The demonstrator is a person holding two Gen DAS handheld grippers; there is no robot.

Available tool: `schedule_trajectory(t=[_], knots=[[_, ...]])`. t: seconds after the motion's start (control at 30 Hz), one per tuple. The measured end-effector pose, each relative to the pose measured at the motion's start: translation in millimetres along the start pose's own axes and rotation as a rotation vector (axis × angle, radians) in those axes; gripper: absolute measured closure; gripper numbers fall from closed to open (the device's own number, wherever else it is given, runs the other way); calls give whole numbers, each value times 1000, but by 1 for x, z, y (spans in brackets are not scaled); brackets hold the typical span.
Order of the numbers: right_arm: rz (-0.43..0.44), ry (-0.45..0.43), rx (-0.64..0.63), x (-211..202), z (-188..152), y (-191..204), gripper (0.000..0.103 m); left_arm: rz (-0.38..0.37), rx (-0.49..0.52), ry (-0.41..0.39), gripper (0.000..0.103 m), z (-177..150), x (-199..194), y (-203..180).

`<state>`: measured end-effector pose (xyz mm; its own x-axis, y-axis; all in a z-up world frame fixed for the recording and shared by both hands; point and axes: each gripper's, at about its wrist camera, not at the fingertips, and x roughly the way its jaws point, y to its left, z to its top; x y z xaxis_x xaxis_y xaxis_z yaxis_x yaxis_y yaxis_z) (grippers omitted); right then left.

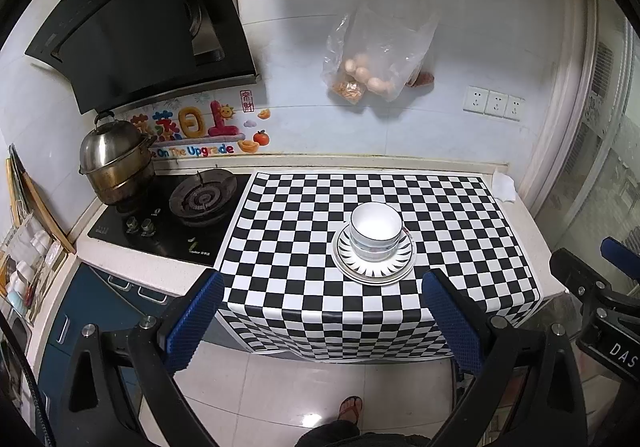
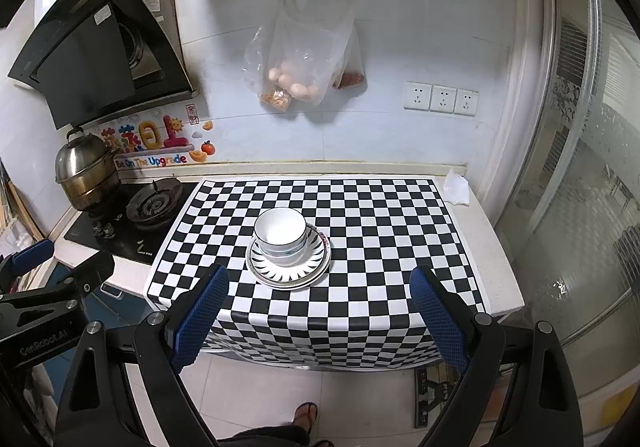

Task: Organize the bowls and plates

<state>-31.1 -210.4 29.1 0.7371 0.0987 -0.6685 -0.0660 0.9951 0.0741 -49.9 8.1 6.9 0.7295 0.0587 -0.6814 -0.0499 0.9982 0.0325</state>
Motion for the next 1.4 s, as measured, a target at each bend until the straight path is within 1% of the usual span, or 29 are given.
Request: schedule_trajectory(t=[0.73, 1.4], knots=[[-10, 0, 16, 8, -2, -13, 9, 0, 4, 6, 2, 6, 5, -2], [-11, -2, 16, 6, -4, -16, 9, -4, 6, 6, 2, 7, 7, -3]])
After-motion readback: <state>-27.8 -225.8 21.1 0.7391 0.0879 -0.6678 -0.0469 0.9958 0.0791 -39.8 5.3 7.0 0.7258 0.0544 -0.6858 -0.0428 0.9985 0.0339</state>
